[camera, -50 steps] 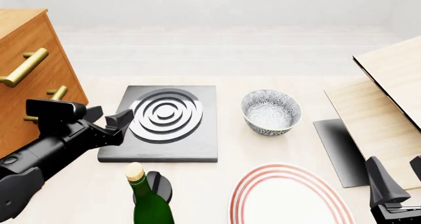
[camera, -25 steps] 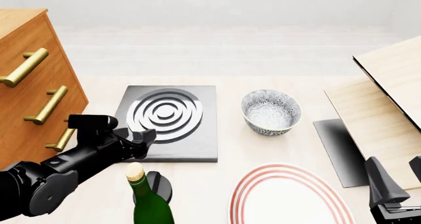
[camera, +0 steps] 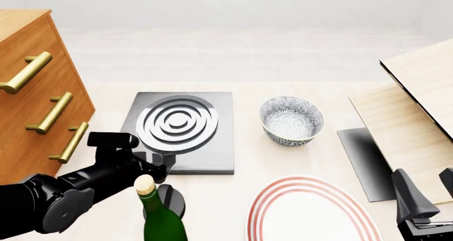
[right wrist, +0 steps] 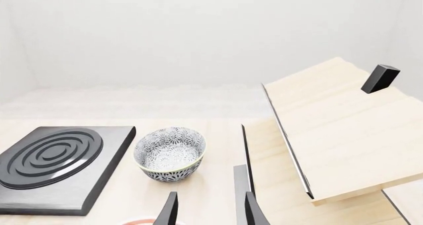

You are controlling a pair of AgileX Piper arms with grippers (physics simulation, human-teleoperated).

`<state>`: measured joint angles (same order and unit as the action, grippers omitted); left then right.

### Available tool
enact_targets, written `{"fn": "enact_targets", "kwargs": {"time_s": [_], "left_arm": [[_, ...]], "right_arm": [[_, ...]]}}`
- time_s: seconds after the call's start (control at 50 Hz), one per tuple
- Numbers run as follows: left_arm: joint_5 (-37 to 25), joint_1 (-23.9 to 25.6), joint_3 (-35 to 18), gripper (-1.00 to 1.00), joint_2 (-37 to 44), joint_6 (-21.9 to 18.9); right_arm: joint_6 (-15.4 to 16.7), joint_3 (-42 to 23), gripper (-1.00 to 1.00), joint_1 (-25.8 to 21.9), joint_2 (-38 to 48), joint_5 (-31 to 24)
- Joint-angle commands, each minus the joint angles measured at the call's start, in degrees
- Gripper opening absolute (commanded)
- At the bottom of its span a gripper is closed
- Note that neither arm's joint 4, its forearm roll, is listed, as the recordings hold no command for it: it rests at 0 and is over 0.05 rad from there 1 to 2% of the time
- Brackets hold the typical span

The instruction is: Turn on the stove.

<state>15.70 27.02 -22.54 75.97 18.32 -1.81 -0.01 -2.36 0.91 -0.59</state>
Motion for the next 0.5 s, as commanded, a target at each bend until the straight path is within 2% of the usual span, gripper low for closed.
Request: {"fn": "enact_targets", "kwargs": {"time_s": [0.02, 0.2, 0.26, 0.5], "left_arm": [[-2.8, 1.4, 0.8, 1.00, -0.7, -1.0], [-6.9, 2.6, 0.8, 1.00, -4.2, -1.9], [-8.9, 0.4, 0.1, 1.00, -4.9, -6.0], [-4.7, -1.8, 0.8, 1.00, 0.2, -5.9]], "right_arm": [[-0.1, 0.0, 1.00, 0.1, 0.3, 0.2], [-0.3, 0.0, 1.00, 0.1, 0.0, -0.1], [-0.3, 0.0, 1.00, 0.1, 0.0, -0.1], [-0.4, 0.0, 1.00, 0.0, 1.1, 0.6]]}}
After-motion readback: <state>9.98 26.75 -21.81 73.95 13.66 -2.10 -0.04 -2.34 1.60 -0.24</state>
